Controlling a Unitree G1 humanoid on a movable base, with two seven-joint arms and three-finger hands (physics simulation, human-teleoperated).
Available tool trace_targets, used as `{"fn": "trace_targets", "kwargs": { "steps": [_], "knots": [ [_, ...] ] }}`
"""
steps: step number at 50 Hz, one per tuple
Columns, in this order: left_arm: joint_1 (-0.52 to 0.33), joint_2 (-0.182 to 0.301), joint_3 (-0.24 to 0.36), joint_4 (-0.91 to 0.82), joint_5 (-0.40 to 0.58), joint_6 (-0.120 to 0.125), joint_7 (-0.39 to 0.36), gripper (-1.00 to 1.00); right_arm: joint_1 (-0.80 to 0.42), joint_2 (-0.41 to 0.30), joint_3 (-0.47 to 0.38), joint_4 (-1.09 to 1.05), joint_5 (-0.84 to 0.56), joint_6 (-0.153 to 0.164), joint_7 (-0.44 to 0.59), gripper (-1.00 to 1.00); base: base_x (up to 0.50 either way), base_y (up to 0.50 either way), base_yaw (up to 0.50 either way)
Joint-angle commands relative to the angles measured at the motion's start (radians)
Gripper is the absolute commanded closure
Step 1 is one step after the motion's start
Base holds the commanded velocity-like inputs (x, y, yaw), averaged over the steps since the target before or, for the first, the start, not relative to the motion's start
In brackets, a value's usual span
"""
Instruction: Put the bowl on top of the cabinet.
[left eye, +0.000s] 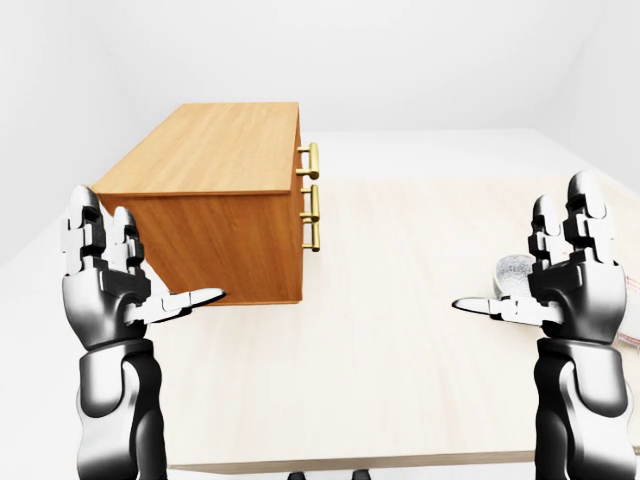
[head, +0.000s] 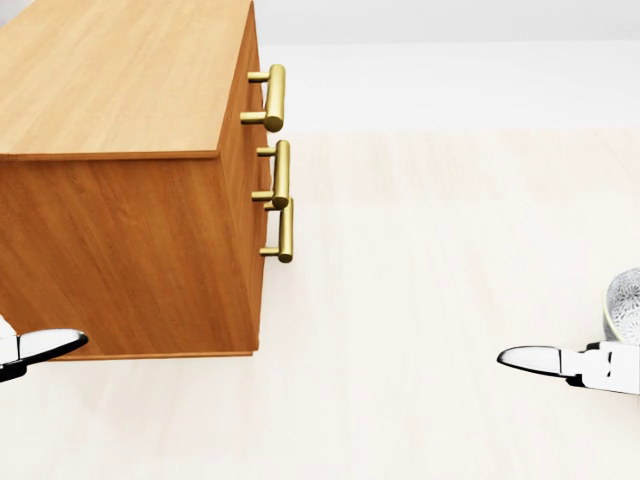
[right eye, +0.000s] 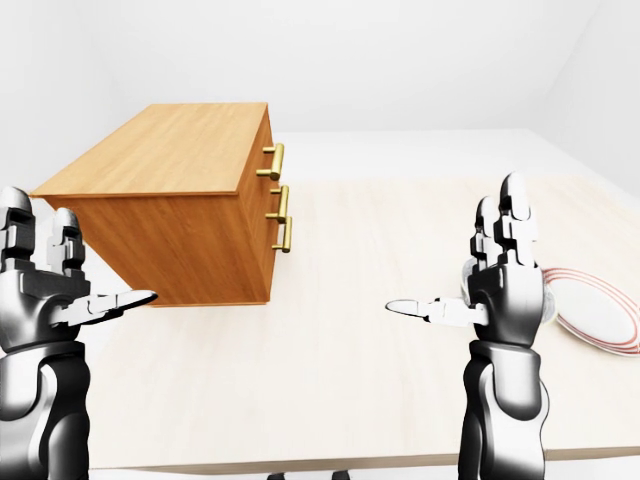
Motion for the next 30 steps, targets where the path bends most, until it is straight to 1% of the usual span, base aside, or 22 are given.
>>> {"fn": "trace_targets", "kwargs": {
  "steps": [1,7,10,11,12,14,18,19,20,22,24,25,29,30],
  "knots": [
    [-0.009,-0.01,-0.023,0.092,0.011,0.0,0.001,-1.0,-0.014,0.008,0.019,0.086,-0.015,0.0,-0.001,-1.0,0.0,0.5,0.0],
    [-0.009,-0.01,-0.023,0.091,0.011,0.0,0.001,-1.0,-0.015,0.007,0.018,0.087,-0.017,0.0,0.0,-1.0,0.0,0.47,0.0],
    [-0.009,-0.01,-0.024,0.091,0.011,0.0,0.001,-1.0,-0.024,0.001,0.011,0.101,-0.008,0.0,0.002,-1.0,0.0,0.0,0.0],
    [-0.01,-0.01,-0.024,0.091,0.011,0.0,0.001,-1.0,-0.041,-0.015,0.007,0.108,-0.007,0.0,0.004,-1.0,0.0,0.0,0.0],
    [-0.011,-0.01,-0.023,0.091,0.01,0.0,0.001,-1.0,-0.042,-0.016,0.007,0.108,-0.008,0.0,0.004,-1.0,0.0,0.0,0.0],
    [-0.011,-0.009,-0.022,0.088,0.009,0.0,0.001,-1.0,-0.084,-0.056,-0.015,0.125,-0.006,0.0,0.008,-1.0,0.0,0.0,0.0],
    [-0.011,-0.008,-0.021,0.089,0.009,0.0,0.001,-1.0,-0.179,-0.148,-0.069,0.184,-0.004,0.0,0.011,-1.0,0.0,0.0,0.0],
    [-0.012,-0.008,-0.02,0.087,0.007,0.0,0.002,-1.0,-0.234,-0.217,-0.093,0.246,-0.022,0.0,0.015,-1.0,0.0,0.0,0.0],
    [-0.012,-0.007,-0.02,0.087,0.008,0.0,0.001,-1.0,-0.266,-0.267,-0.106,0.285,-0.047,0.0,0.018,-1.0,0.0,0.0,0.0],
    [-0.012,-0.007,-0.019,0.087,0.006,0.0,0.001,-1.0,-0.31,-0.32,-0.123,0.341,-0.032,0.0,0.055,-1.0,0.0,0.0,0.0],
    [-0.012,-0.007,-0.021,0.089,0.007,0.0,0.001,-1.0,-0.337,-0.39,-0.113,0.42,-0.094,0.0,0.08,-1.0,0.0,0.0,0.0],
    [-0.013,-0.008,-0.022,0.09,0.009,0.0,0.001,-1.0,-0.36,-0.446,-0.108,0.511,-0.138,0.0,0.117,-1.0,0.0,0.0,0.0],
    [-0.013,-0.007,-0.022,0.09,0.01,0.0,0.002,-1.0,-0.393,-0.545,-0.102,0.694,-0.28,0.0,0.184,-1.0,0.0,0.0,0.0],
    [-0.012,-0.007,-0.02,0.087,0.008,0.0,0.002,-1.0,-0.404,-0.597,-0.109,0.759,-0.317,0.0,0.221,-1.0,0.0,0.0,0.0]
  ]
}}
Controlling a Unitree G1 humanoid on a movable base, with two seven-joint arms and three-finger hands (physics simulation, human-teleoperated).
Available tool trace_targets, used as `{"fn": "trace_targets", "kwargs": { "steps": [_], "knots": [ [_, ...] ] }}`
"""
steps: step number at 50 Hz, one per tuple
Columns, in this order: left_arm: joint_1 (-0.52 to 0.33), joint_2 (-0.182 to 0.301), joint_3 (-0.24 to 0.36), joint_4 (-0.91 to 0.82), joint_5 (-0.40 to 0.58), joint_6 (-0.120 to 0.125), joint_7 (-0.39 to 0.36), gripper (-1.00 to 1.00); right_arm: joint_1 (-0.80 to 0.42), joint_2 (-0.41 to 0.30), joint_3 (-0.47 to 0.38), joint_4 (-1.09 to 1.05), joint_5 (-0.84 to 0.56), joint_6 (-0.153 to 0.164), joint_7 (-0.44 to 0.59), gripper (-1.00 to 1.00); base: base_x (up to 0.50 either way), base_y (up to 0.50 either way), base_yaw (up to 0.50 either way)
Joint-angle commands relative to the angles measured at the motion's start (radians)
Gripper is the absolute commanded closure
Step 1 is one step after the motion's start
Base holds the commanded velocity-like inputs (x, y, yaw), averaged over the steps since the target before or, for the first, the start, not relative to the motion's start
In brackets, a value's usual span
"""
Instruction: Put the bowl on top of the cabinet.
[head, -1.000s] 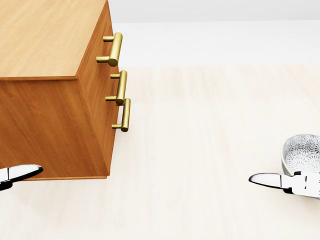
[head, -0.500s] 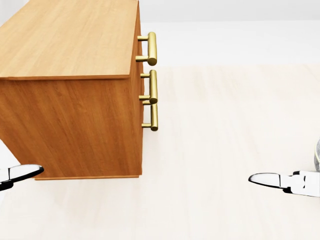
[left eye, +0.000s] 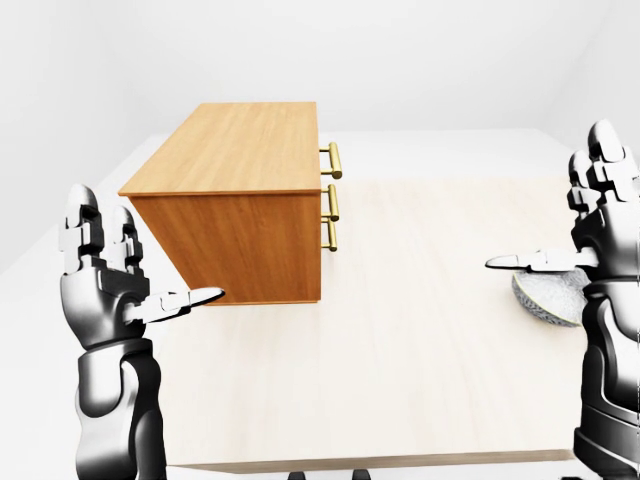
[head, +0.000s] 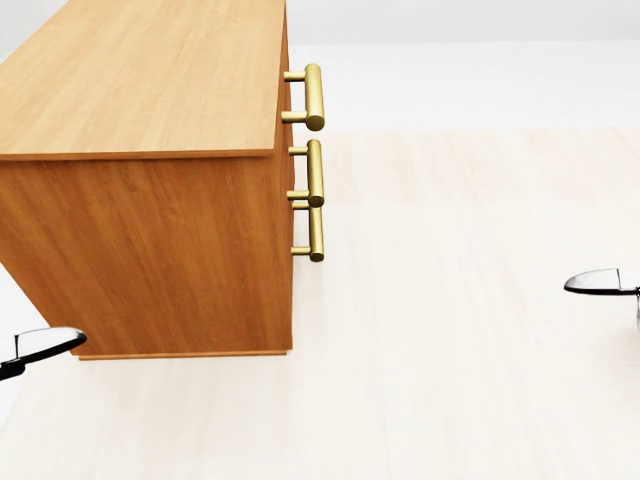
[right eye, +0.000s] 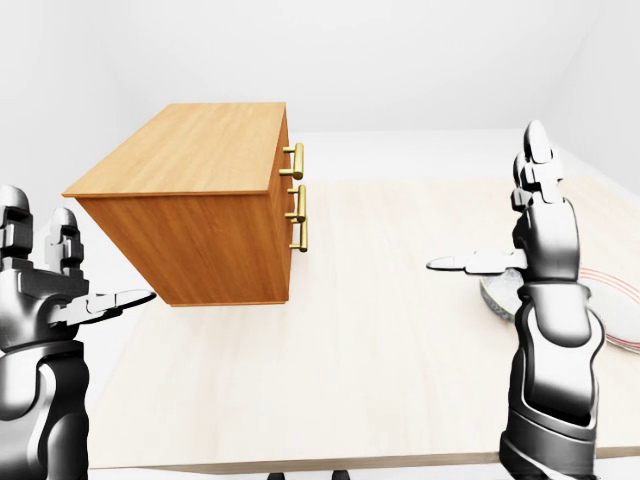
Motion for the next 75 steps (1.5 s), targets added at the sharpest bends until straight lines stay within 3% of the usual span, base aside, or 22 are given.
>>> {"fn": "trace_targets", "kwargs": {
  "steps": [1,7,11,17,22,37,75],
  "knots": [
    [-0.01,-0.01,-0.022,0.09,0.01,0.0,0.001,-1.0,-0.174,-0.319,-0.019,0.515,-0.257,0.0,0.161,-1.0,0.0,0.0,0.0],
    [-0.012,-0.012,-0.027,0.092,0.014,0.0,0.003,-1.0,-0.277,-0.521,0.011,0.869,-0.395,0.0,0.252,-1.0,0.0,0.0,0.0],
    [-0.012,-0.011,-0.026,0.089,0.013,0.0,0.004,-1.0,-0.34,-0.592,0.082,1.128,-0.464,0.0,0.269,-1.0,0.0,0.0,0.0],
    [-0.014,-0.012,-0.03,0.092,0.018,0.0,0.005,-1.0,-0.422,-0.671,0.176,1.276,-0.573,0.0,0.381,-1.0,0.0,0.0,0.0],
    [-0.014,-0.012,-0.031,0.089,0.017,0.0,0.005,-1.0,-0.445,-0.692,0.205,1.296,-0.663,0.0,0.469,-1.0,0.0,0.0,0.0],
    [-0.014,-0.012,-0.03,0.086,0.016,0.0,0.005,-1.0,-0.443,-0.683,0.214,1.341,-0.79,0.0,0.516,-1.0,0.0,0.0,0.0],
    [-0.012,-0.016,-0.041,0.096,0.025,0.0,0.003,-1.0,-0.455,-0.572,0.251,1.413,-0.771,0.0,0.447,-1.0,0.0,0.0,0.0]
  ]
}}
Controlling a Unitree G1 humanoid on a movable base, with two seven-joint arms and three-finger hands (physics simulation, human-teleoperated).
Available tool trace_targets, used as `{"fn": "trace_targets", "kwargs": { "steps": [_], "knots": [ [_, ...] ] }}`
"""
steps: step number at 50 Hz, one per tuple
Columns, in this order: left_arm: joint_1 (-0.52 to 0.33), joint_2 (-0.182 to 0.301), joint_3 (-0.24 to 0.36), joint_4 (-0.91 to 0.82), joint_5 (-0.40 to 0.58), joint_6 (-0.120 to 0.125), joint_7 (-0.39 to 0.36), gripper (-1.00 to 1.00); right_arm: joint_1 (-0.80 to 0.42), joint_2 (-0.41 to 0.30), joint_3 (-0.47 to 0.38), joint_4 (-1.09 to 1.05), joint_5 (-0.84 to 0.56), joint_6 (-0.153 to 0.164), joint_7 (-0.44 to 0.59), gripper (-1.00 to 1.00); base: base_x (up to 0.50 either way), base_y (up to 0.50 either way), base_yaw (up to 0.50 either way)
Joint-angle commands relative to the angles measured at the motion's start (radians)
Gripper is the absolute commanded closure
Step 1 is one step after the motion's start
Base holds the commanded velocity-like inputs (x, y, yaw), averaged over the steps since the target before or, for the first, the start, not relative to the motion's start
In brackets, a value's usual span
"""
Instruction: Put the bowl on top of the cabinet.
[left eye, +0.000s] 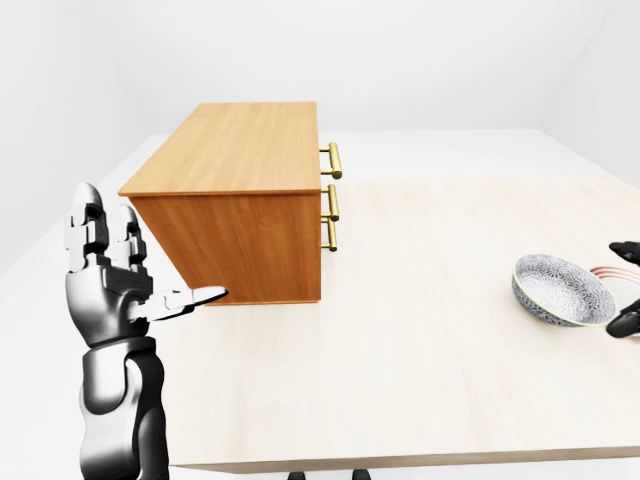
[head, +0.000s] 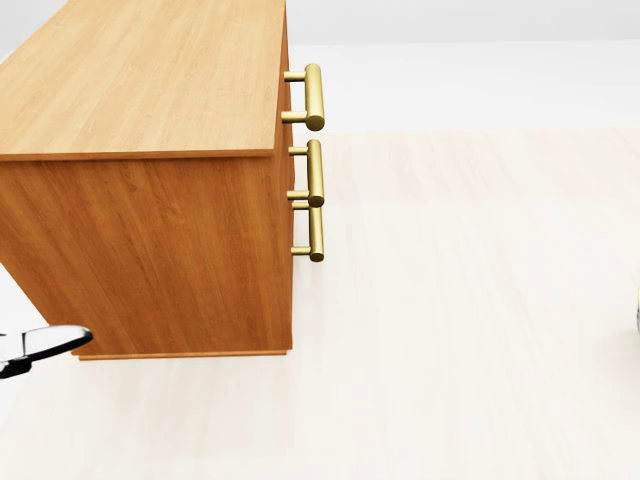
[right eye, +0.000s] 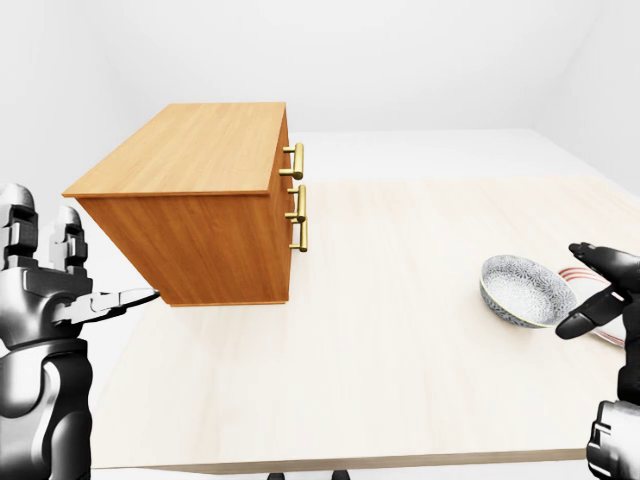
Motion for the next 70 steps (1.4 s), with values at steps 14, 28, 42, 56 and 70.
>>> {"fn": "trace_targets", "kwargs": {
  "steps": [14,28,42,56,70],
  "knots": [
    [-0.004,-0.013,-0.027,0.085,0.013,0.0,0.0,-1.0,-0.036,0.087,0.054,0.146,0.009,0.0,-0.064,-1.0,0.0,0.0,0.0],
    [-0.005,-0.015,-0.028,0.084,0.015,0.0,-0.002,-1.0,-0.034,0.14,0.069,0.175,0.031,0.0,-0.104,-1.0,0.0,0.0,0.0],
    [-0.009,-0.012,-0.025,0.078,0.012,0.0,0.001,-1.0,-0.007,0.173,0.076,0.216,0.069,0.0,-0.143,-1.0,0.0,0.0,0.0],
    [-0.008,-0.013,-0.029,0.085,0.015,0.0,0.0,-1.0,0.023,0.176,0.077,0.227,0.097,0.0,-0.16,-1.0,0.0,0.0,0.0],
    [-0.006,-0.015,-0.03,0.087,0.019,0.0,-0.002,-1.0,0.044,0.187,0.08,0.25,0.118,0.0,-0.183,-1.0,0.0,0.0,0.0]
  ]
}}
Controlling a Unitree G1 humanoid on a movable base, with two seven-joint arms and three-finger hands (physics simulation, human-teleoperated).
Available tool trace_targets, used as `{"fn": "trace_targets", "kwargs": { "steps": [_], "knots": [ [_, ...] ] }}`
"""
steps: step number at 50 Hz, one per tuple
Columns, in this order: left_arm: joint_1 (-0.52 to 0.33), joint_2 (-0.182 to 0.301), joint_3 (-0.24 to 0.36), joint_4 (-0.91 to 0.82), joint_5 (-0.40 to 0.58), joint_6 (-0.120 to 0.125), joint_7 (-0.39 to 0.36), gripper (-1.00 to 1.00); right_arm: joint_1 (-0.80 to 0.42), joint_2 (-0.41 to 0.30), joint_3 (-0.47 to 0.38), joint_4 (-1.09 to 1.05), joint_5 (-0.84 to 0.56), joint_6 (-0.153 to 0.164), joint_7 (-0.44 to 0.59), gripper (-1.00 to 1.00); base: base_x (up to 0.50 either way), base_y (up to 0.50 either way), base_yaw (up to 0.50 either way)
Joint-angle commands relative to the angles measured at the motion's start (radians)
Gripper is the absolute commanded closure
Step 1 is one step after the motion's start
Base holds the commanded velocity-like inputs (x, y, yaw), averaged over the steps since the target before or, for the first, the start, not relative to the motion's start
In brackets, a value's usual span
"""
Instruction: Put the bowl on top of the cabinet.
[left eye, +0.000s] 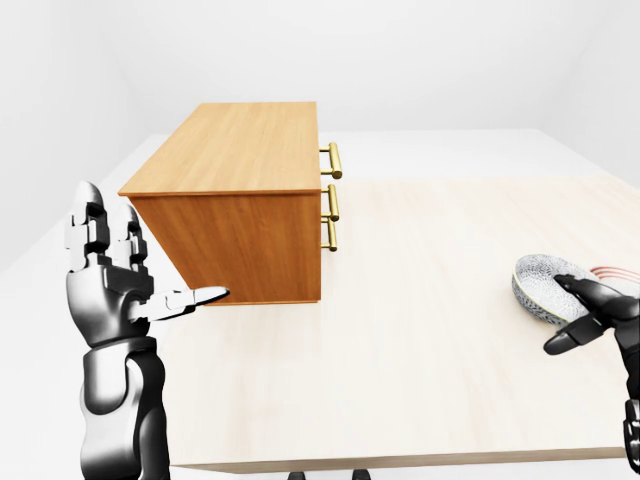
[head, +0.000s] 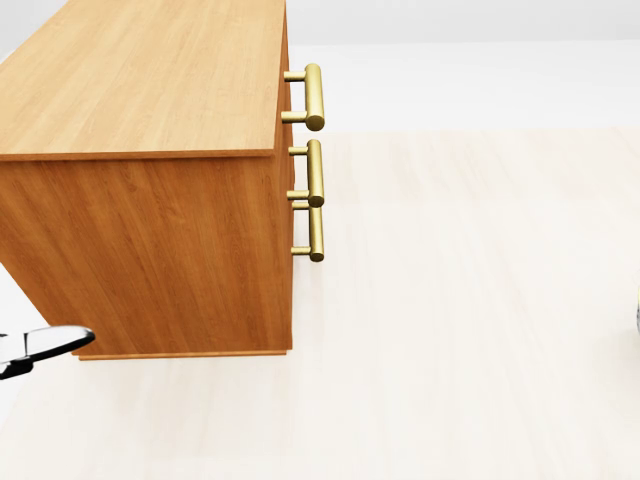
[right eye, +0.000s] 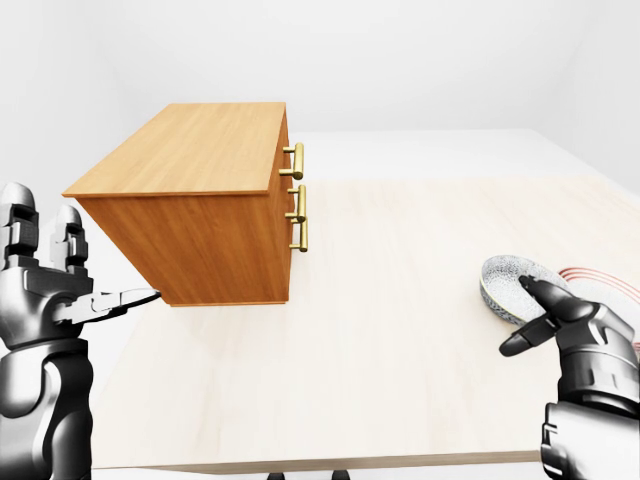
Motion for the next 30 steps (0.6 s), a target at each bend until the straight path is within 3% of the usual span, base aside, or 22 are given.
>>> {"fn": "trace_targets", "kwargs": {
  "steps": [1,30],
  "knots": [
    [-0.006,-0.013,-0.026,0.091,0.014,0.0,-0.001,-1.0,0.006,0.016,0.02,0.099,0.007,0.0,-0.019,-1.0,0.0,0.0,0.0],
    [-0.006,-0.014,-0.028,0.087,0.016,0.0,-0.002,-1.0,-0.021,0.029,0.036,0.115,-0.007,0.0,-0.055,-1.0,0.0,0.0,0.0]
  ]
}}
